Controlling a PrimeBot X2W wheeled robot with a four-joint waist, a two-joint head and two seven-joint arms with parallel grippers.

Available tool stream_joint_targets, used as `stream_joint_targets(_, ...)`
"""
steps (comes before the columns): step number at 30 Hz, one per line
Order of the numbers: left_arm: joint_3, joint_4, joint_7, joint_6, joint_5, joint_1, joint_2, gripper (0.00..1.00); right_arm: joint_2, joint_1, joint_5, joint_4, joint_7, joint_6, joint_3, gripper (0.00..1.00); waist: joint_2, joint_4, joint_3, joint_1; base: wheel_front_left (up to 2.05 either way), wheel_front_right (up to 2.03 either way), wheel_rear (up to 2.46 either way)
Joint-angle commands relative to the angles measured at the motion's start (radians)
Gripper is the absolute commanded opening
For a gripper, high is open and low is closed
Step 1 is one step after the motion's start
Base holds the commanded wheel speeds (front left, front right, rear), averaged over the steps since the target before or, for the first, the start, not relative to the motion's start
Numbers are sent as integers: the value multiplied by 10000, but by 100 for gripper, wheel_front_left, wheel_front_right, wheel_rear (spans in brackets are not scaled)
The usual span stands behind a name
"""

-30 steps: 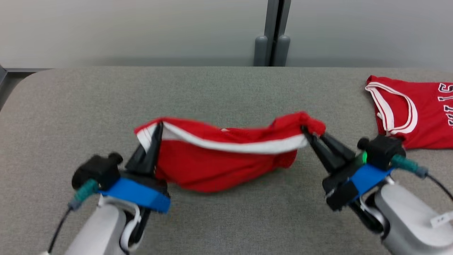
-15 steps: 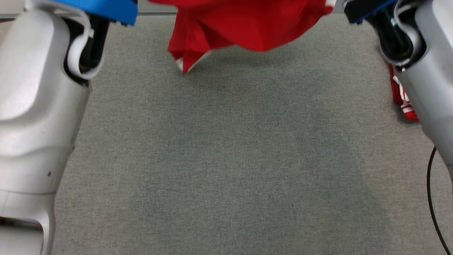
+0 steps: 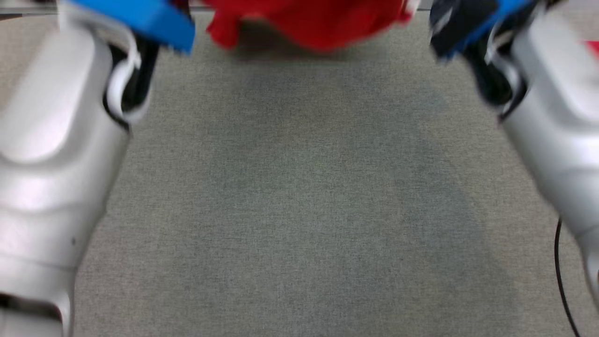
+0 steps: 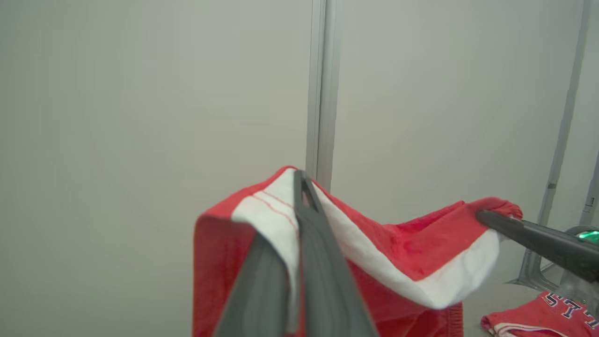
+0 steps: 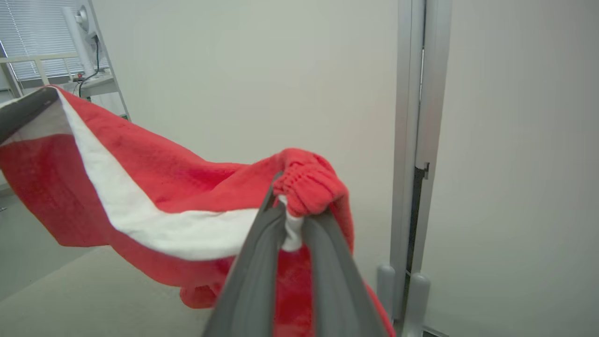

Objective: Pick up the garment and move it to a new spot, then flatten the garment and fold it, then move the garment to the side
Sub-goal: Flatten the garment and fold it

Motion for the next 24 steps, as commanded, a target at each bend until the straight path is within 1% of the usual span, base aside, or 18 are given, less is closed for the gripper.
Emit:
stream_joint_targets(1,50,-140,-38,-13,-60,767,69,0,-92,709,63,-48,-97,4,237,0,-3,-43,-79,0,0,0,0)
stream_joint_targets(4,473,-499,-43,-13,14,2248,248,0,-183,2019,143,-324,-159,5,545,0,-3,-142,-261,0,0,0,0)
stream_joint_targets(8,1004,-1251,-43,-13,332,4543,216,0,-397,3970,-42,-1241,-160,5,442,0,-3,-265,-596,0,0,0,0)
stream_joint_targets(11,1341,-1779,-44,-13,539,6174,220,0,-557,5495,-251,-1916,-163,5,107,0,-3,-267,-894,0,0,0,0)
stream_joint_targets(15,1445,-2344,-44,-13,735,8061,91,0,-719,7560,-552,-2815,-164,4,-155,0,-3,-219,-1320,0,0,0,0)
stream_joint_targets(18,1434,-2683,-45,-13,915,9286,80,0,-786,8818,-648,-3444,-166,5,-387,0,-3,-211,-1615,0,0,0,0)
stream_joint_targets(24,1408,-3270,-45,-13,1340,11019,17,0,-978,10895,-1042,-4343,-165,5,-773,0,-3,-163,-2141,0,0,0,0)
